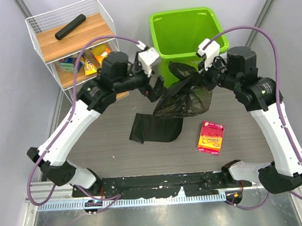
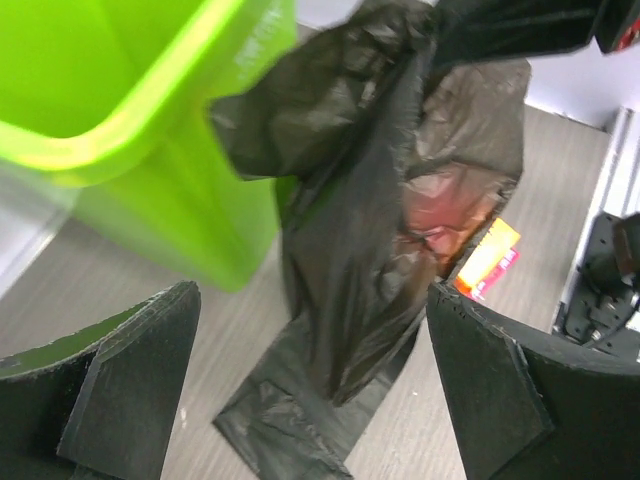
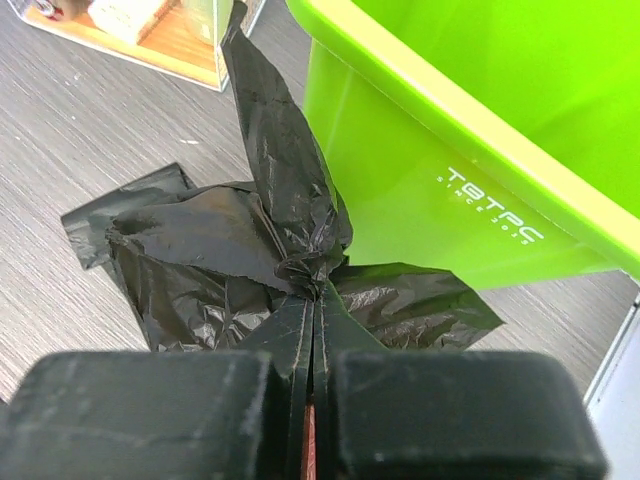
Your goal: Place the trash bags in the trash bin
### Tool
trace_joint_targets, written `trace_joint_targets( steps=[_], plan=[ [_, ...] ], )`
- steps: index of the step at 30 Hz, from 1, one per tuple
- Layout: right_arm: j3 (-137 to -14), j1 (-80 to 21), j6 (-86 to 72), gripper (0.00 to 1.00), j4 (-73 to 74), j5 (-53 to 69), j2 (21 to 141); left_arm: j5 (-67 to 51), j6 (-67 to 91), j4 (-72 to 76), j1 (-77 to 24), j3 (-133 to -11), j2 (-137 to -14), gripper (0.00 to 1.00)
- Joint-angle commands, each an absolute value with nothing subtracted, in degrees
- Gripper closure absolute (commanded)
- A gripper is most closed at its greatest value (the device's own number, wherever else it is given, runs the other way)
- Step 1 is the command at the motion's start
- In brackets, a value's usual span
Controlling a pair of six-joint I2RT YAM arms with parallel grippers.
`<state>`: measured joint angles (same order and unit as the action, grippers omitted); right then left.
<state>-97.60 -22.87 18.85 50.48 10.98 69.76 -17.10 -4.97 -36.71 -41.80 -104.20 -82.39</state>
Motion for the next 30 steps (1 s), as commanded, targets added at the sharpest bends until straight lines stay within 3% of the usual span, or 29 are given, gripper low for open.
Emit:
trace_joint_targets(
  steps=[1, 10, 13, 19, 21, 25, 27, 30],
  plan=[
    [-101.9, -23.0, 16.3, 0.99, 50.4, 14.0, 69.5, -20.7, -5.2, -34.5, -46.0, -104.9, -84.3, 0.01],
    [-102.5, -22.9, 15.3, 0.99, 51.2, 15.2, 69.5, -14.9, -7.1, -32.8, -50.5, -105.8, -89.6, 0.00],
    [-102.3, -22.9, 15.2, 0.99, 51.5, 15.4, 69.3, -13.4, -8.7, -32.7, -50.9, -107.0, -91.0, 0.05],
    [-101.8, -23.0, 15.1, 0.99, 51.7, 16.2, 67.9, -12.5, -11.6, -31.6, -50.9, -105.4, -92.1, 0.31],
    [-101.1, -22.9, 14.9, 0.99, 51.6, 16.7, 67.7, -14.3, -12.0, -32.2, -50.8, -105.1, -92.5, 0.49],
    [-99.3, -22.9, 14.8, 0.99, 51.4, 16.9, 67.3, -17.6, -11.1, -33.5, -50.8, -105.5, -92.8, 1.00],
    [-99.1, -22.9, 15.2, 0.91, 51.9, 16.3, 67.1, -17.1, -11.2, -33.8, -50.8, -105.3, -92.1, 1.00],
    [-99.2, -22.9, 16.3, 0.67, 52.8, 15.6, 66.7, -14.3, -11.5, -33.0, -50.9, -104.1, -90.0, 1.00]
  ],
)
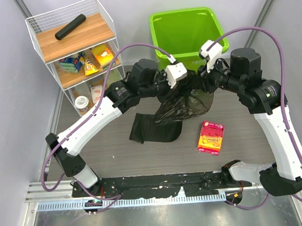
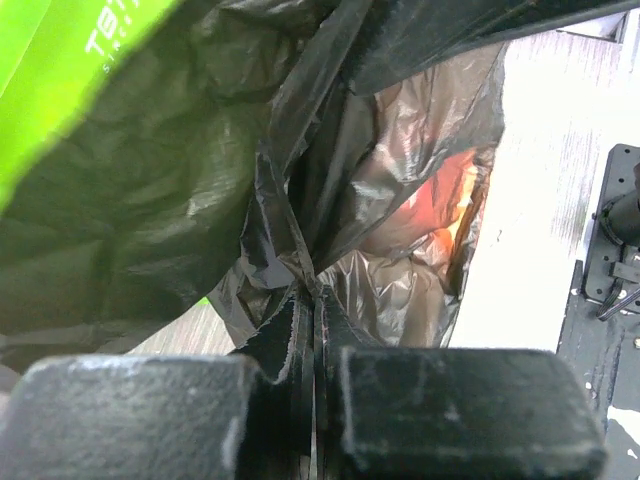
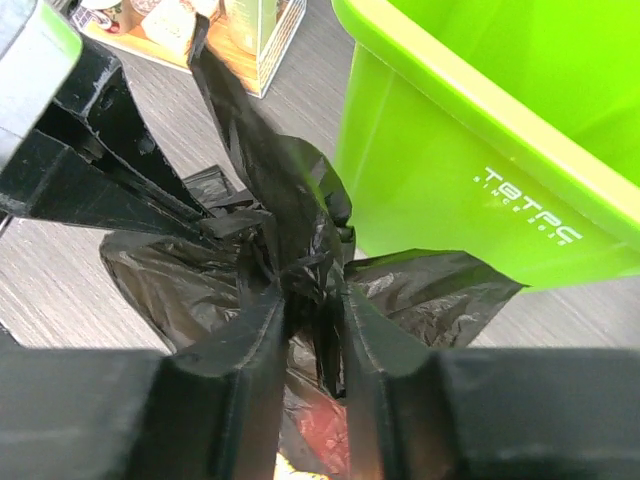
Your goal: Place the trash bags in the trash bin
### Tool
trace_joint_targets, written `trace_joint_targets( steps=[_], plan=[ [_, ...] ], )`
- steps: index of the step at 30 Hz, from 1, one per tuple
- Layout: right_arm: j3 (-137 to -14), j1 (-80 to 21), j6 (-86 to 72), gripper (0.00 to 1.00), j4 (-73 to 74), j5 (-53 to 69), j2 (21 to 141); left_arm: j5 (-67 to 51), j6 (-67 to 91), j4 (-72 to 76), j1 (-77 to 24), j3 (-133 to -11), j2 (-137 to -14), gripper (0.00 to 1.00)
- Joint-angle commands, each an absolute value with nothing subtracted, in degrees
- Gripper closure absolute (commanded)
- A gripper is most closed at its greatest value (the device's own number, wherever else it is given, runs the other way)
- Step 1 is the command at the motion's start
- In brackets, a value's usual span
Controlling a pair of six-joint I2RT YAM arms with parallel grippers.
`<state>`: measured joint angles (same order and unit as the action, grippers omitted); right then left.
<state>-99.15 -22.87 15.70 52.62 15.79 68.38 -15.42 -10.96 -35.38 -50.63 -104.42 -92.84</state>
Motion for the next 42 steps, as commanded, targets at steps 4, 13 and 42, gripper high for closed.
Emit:
trace_joint_targets(
  steps=[4, 13, 42],
  plan=[
    [-97.7, -22.9, 17.2, 0.51, 53.3, 17.1, 66.1, -13.6, -12.0, -33.7, -50.8, -103.9, -88.0, 1.00],
    [-91.7, -23.0, 19.8, 0.47, 54.0, 16.9, 64.4, -13.2, -11.7, -33.7, -50.7, -102.7, -85.7, 1.00],
    [-82.9, -23.0, 23.6, 0.99, 53.2, 12.9, 60.4, -5.5, -12.9, -31.9, -48.0, -100.2, -81.0, 1.00]
  ],
)
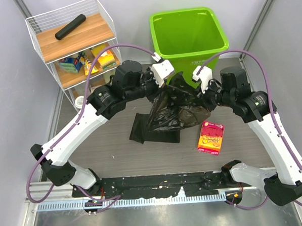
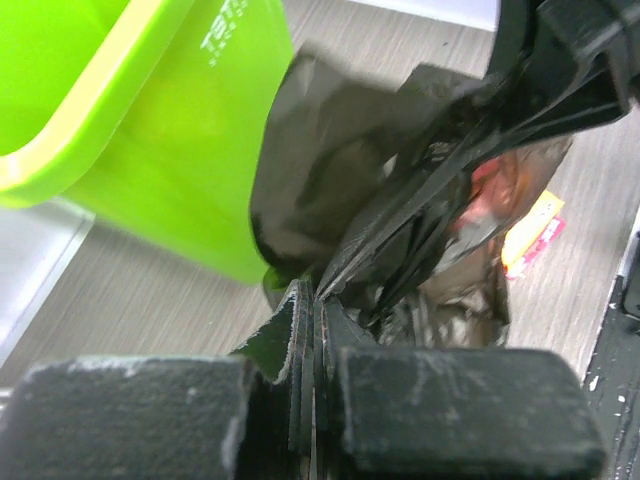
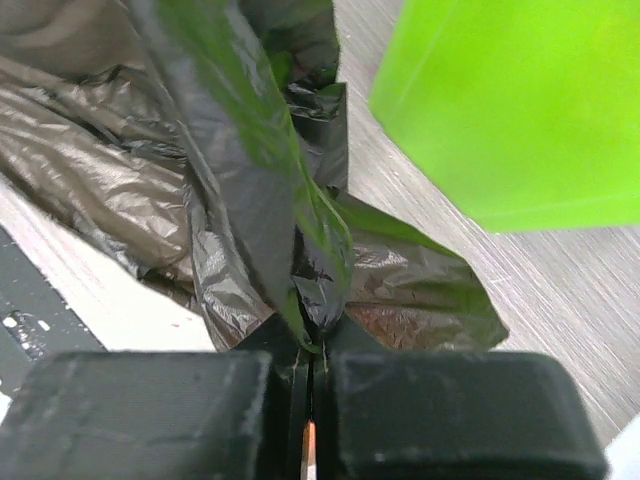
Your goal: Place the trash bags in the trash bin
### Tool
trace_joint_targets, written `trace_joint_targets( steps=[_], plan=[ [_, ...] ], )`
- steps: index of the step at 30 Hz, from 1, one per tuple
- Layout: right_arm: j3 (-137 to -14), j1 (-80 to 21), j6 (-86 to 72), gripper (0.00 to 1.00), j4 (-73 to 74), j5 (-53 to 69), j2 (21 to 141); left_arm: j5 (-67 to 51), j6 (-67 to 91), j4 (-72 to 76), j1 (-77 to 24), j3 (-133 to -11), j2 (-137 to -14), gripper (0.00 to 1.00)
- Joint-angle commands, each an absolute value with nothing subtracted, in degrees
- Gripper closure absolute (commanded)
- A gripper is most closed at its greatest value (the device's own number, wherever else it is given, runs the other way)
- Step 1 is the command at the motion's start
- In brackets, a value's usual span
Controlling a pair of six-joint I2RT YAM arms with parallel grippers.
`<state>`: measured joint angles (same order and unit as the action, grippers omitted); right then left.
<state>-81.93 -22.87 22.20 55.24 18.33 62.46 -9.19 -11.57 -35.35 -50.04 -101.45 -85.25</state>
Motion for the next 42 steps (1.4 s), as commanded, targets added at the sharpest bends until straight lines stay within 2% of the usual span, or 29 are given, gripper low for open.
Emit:
trace_joint_targets(
  steps=[1, 14, 23, 36, 40, 42],
  plan=[
    [-83.1, -22.9, 23.8, 0.99, 53.1, 11.5, 60.1, -5.1, -12.9, -31.7, -47.3, -99.8, -80.4, 1.00],
    [-90.3, -22.7, 22.2, 0.99, 52.9, -9.6, 63.2, -0.7, -13.3, -32.3, -35.4, -96.5, -72.3, 1.00],
    [-94.0, -18.7, 22.4, 0.99, 51.8, -13.6, 64.9, 1.8, -13.2, -33.4, -27.6, -95.9, -69.5, 1.00],
    [-95.4, -12.2, 25.3, 0.99, 51.6, -10.6, 65.6, 0.4, -15.7, -34.5, -22.6, -91.2, -66.8, 1.00],
    [-96.0, -12.1, 24.8, 0.99, 53.7, -0.9, 65.5, -9.7, -12.7, -36.3, -22.6, -92.4, -67.1, 1.00],
    [-97.0, -12.2, 24.0, 0.99, 55.4, 8.5, 66.0, -16.4, -10.6, -36.6, -22.6, -93.4, -67.8, 0.99]
  ],
)
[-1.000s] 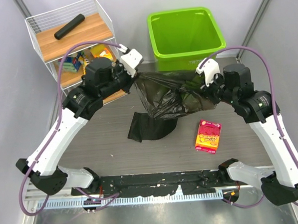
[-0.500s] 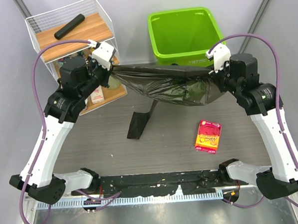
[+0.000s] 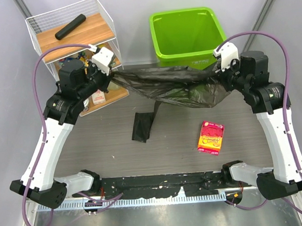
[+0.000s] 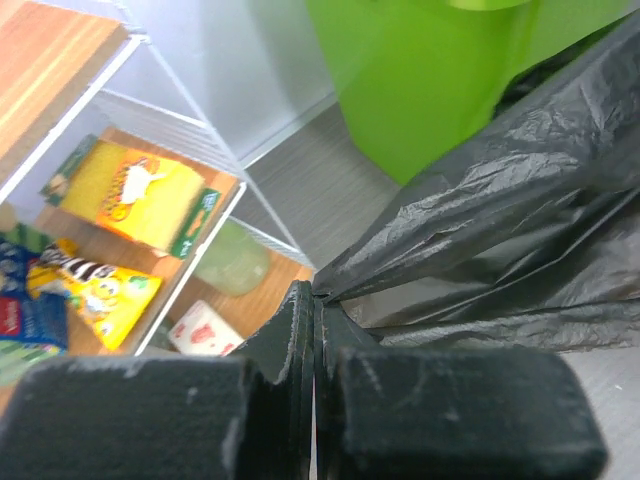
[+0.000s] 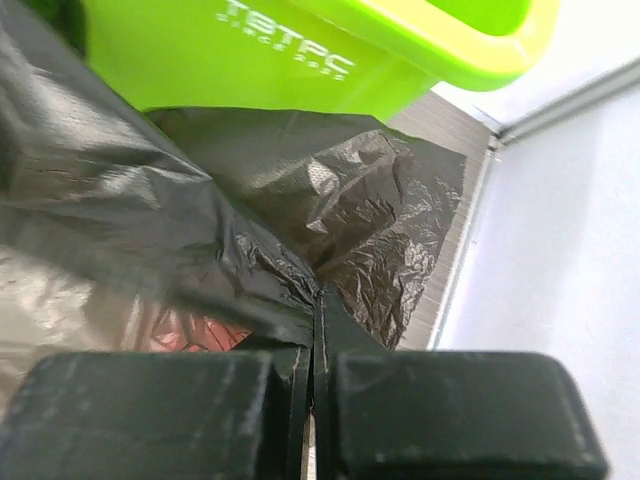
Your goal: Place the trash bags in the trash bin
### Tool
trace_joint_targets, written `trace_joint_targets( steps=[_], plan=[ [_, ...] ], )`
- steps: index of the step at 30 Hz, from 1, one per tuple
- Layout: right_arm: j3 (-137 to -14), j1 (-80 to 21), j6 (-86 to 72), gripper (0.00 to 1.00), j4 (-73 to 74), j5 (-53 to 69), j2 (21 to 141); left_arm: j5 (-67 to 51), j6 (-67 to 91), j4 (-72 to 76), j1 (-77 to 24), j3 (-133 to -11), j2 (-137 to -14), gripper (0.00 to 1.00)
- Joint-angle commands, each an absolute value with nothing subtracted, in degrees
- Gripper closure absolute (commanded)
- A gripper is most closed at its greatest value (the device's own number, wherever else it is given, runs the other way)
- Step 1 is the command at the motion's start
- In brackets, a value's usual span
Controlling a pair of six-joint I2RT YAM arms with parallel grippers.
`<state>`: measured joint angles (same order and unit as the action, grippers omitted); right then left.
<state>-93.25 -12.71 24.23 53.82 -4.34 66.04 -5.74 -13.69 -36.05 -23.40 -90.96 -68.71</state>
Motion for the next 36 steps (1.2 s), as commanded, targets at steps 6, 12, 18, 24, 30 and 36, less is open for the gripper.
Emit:
trace_joint_targets(
  steps=[6, 12, 18, 24, 30, 36],
  plan=[
    [-100.8, -12.1, 21.0, 0.99, 59.7, 23.2, 70.4, -24.8, -3.1, -34.7, -23.0, -97.7, -72.7, 0.95],
    [-105.5, -12.1, 18.7, 0.99, 61.3, 26.2, 73.8, -23.5, -0.9, -32.8, -23.3, -99.5, -75.9, 0.78],
    [-109.2, -12.1, 13.6, 0.99, 61.7, 23.9, 77.5, -18.5, -1.0, -29.4, -23.3, -96.3, -72.7, 0.06],
    [-109.7, -12.1, 9.1, 0.99, 61.3, 22.1, 81.7, -27.0, -3.3, -31.7, -23.6, -97.5, -69.2, 0.00],
    [-109.8, -12.1, 7.0, 0.99, 59.0, 19.7, 84.0, -30.1, -4.2, -36.6, -25.8, -104.9, -68.7, 0.00],
    [-112.0, -12.1, 6.9, 0.99, 58.4, 16.0, 84.6, -25.1, -10.0, -41.3, -25.8, -107.8, -68.3, 0.00]
  ],
)
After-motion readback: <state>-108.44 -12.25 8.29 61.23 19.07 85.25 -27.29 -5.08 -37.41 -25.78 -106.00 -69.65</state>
